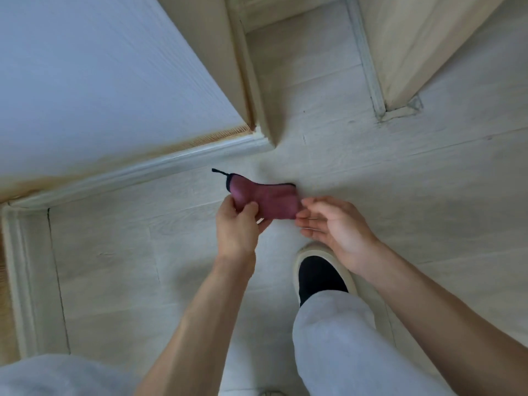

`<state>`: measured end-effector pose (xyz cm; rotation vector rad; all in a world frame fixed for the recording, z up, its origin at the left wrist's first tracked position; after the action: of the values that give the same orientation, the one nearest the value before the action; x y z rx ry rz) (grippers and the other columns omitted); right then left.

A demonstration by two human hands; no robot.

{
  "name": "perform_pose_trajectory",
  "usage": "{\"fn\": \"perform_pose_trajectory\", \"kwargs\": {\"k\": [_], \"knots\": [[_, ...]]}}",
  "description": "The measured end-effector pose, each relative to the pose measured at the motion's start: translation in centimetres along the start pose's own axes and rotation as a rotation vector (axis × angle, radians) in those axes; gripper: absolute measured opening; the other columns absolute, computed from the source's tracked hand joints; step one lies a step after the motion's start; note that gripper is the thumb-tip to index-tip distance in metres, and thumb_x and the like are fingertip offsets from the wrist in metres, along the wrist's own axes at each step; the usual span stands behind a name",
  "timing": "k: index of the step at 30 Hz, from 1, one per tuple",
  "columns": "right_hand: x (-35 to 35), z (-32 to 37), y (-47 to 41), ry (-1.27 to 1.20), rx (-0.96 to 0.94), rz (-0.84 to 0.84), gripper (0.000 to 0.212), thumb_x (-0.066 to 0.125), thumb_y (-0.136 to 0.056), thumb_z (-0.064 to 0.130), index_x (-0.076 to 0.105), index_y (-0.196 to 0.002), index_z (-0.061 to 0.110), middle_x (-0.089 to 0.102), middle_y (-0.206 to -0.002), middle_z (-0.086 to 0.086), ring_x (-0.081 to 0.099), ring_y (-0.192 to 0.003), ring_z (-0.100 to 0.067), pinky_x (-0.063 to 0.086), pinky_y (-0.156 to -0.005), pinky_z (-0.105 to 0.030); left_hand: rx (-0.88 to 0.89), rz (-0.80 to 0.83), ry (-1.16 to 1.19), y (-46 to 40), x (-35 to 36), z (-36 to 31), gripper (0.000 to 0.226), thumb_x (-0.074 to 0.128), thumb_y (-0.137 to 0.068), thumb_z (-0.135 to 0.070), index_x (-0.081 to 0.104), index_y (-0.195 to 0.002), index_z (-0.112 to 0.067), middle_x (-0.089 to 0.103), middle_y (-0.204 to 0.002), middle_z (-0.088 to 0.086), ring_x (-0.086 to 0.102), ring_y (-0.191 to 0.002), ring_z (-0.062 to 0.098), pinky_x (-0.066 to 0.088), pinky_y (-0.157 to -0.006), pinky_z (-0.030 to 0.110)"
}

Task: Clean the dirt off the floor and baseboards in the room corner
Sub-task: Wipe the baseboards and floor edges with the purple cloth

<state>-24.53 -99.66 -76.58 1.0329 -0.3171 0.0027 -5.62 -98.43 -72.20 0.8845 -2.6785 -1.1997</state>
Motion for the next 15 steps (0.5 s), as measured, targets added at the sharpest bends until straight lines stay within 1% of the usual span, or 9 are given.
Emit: {"fn": "perform_pose_trajectory", "kwargs": {"k": [2, 4, 5, 7, 9, 11, 12, 13, 15], "knots": [[0.2, 0.4, -0.5, 0.038, -0.029, -0.033, 0.011, 0.063, -0.1, 0.017, 0.067, -0.108, 0.01, 0.073, -0.098, -0.011, 0.074, -0.084, -0.025, 0.06, -0.074, -0.034, 0.033, 0.056, -0.111, 0.1, -0.4, 0.4, 0.015, 0.045, -0.095, 0.009, 0.056, -0.1, 0.001, 0.067, -0.098, 0.017, 0.075, -0.093, 0.031, 0.063, -0.075, 0.034], [0.3, 1.3, -0.9, 0.176, -0.103, -0.071, 0.021, 0.069, -0.097, 0.028, 0.065, -0.114, 0.017, 0.073, -0.11, -0.004, 0.074, -0.09, -0.02, 0.062, -0.081, -0.034, -0.03, 0.127, -0.117, -0.4, 0.0, 0.3, 0.018, 0.046, -0.096, 0.006, 0.059, -0.107, 0.002, 0.071, -0.098, 0.015, 0.076, -0.091, 0.028, 0.063, -0.077, 0.038], [0.4, 2.0, -1.1, 0.274, -0.154, -0.073, 0.028, 0.072, -0.095, 0.035, 0.065, -0.118, 0.021, 0.071, -0.114, 0.002, 0.072, -0.095, -0.015, 0.06, -0.085, -0.033, -0.083, 0.159, -0.088, -0.8, 0.4, 0.6, 0.02, 0.047, -0.096, 0.005, 0.061, -0.11, 0.002, 0.073, -0.097, 0.013, 0.076, -0.089, 0.027, 0.063, -0.077, 0.038], [1.1, 2.9, -1.3, 0.415, -0.21, -0.029, 0.037, 0.074, -0.091, 0.044, 0.063, -0.123, 0.028, 0.068, -0.117, 0.011, 0.068, -0.103, -0.007, 0.056, -0.088, -0.031, -0.221, 0.172, 0.062, -1.7, 0.8, 1.2, 0.021, 0.047, -0.096, 0.002, 0.063, -0.11, 0.001, 0.074, -0.093, 0.013, 0.075, -0.087, 0.027, 0.063, -0.076, 0.038], [2.0, 3.0, -1.6, 0.429, -0.176, 0.041, 0.045, 0.074, -0.089, 0.05, 0.06, -0.129, 0.035, 0.065, -0.119, 0.015, 0.066, -0.108, -0.008, 0.06, -0.088, -0.036, -0.319, 0.109, 0.225, -2.9, 0.8, 1.7, 0.019, 0.047, -0.098, 0.001, 0.063, -0.108, 0.001, 0.071, -0.099, 0.019, 0.073, -0.089, 0.029, 0.064, -0.071, 0.036], [2.6, 3.2, -1.8, 0.436, -0.182, 0.044, 0.063, 0.075, -0.085, 0.057, 0.051, -0.141, 0.042, 0.057, -0.129, 0.016, 0.063, -0.115, -0.009, 0.06, -0.09, -0.04, -0.307, -0.004, 0.353, -4.5, -0.6, 1.4, 0.017, 0.044, -0.102, 0.001, 0.06, -0.104, 0.0, 0.068, -0.104, 0.021, 0.071, -0.09, 0.029, 0.063, -0.064, 0.033], [2.8, 3.5, -1.8, 0.447, -0.204, 0.028, 0.068, 0.076, -0.083, 0.059, 0.048, -0.143, 0.044, 0.054, -0.131, 0.016, 0.063, -0.114, -0.009, 0.059, -0.092, -0.04, -0.278, -0.076, 0.399, -5.5, -1.9, 1.1, 0.016, 0.042, -0.103, 0.001, 0.059, -0.103, -0.001, 0.067, -0.108, 0.021, 0.07, -0.092, 0.029, 0.062, -0.062, 0.033], [2.9, 3.5, -1.9, 0.439, -0.221, 0.024, 0.068, 0.076, -0.083, 0.058, 0.048, -0.143, 0.043, 0.053, -0.133, 0.015, 0.065, -0.111, -0.01, 0.06, -0.092, -0.041, -0.243, -0.16, 0.43, -6.7, -3.6, 0.7, 0.016, 0.042, -0.103, 0.001, 0.058, -0.104, -0.003, 0.065, -0.113, 0.021, 0.069, -0.098, 0.03, 0.061, -0.064, 0.033], [3.0, 3.2, -1.7, 0.389, -0.208, 0.053, 0.058, 0.075, -0.089, 0.05, 0.052, -0.141, 0.036, 0.056, -0.134, 0.012, 0.071, -0.101, -0.01, 0.062, -0.09, -0.042, -0.183, -0.311, 0.466, -8.9, -6.8, -0.4, 0.018, 0.044, -0.104, 0.0, 0.058, -0.115, -0.005, 0.064, -0.126, 0.018, 0.067, -0.113, 0.029, 0.061, -0.068, 0.032]]}}
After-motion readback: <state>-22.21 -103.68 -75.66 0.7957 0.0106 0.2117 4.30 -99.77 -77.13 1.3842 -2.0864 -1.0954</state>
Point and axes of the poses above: each hand's wrist, its own y-axis away from the middle knuckle, its own x-axis out of the palm, z = x × y, the point moved 10 cm from there along -y, towards the middle knuckle
